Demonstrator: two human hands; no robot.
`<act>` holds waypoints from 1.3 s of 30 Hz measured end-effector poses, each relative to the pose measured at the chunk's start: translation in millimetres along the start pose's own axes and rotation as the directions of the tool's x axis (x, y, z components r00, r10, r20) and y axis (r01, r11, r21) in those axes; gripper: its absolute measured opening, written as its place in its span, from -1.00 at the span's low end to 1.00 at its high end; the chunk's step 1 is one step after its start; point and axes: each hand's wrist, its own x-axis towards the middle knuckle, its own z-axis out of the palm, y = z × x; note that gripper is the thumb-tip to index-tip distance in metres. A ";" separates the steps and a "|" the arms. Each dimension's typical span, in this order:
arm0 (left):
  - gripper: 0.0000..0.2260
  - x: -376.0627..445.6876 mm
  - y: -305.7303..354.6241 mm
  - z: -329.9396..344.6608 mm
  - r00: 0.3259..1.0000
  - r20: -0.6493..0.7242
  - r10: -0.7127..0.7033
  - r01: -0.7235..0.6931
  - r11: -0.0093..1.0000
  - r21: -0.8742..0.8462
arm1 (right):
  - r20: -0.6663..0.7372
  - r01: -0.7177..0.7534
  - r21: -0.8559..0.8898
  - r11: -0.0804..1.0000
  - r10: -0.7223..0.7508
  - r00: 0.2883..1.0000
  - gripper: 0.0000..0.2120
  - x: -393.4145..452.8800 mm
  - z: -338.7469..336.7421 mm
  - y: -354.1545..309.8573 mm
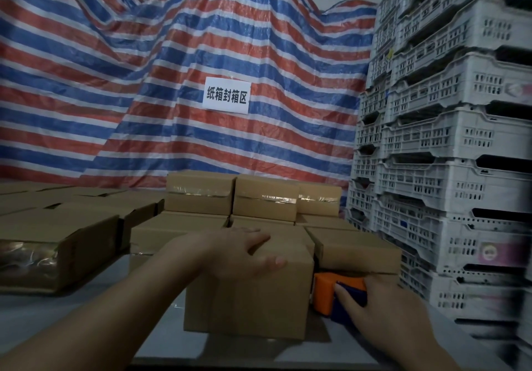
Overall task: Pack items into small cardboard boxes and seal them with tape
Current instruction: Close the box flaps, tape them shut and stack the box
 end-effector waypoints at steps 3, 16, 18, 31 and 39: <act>-0.26 -3.4 -0.5 1.4 1.000 -0.013 0.013 -0.013 1.000 0.006 | -0.049 0.019 -0.024 1.000 -0.020 0.999 -0.39 1.9 3.9 -1.1; -0.32 -9.8 -9.5 -10.1 1.000 -0.017 -0.014 0.003 0.862 -0.508 | -0.140 -0.032 0.151 0.988 0.053 0.989 -0.23 27.1 -23.7 11.2; -0.39 -11.6 -14.1 -13.7 0.997 -0.055 -0.048 0.006 0.805 -0.593 | -0.205 -0.008 0.333 0.943 0.080 0.976 -0.22 41.8 -49.7 3.9; -0.30 -8.8 -31.5 -14.0 0.965 -0.127 -0.231 -0.042 0.343 -0.938 | 0.401 -0.300 0.904 0.304 -0.361 0.842 -0.61 130.5 -113.9 -124.6; -0.29 -7.7 -25.1 -18.0 0.941 -0.100 -0.322 -0.048 0.165 -0.985 | 0.375 -0.239 0.903 0.357 -0.385 0.843 -0.50 133.9 -109.2 -123.0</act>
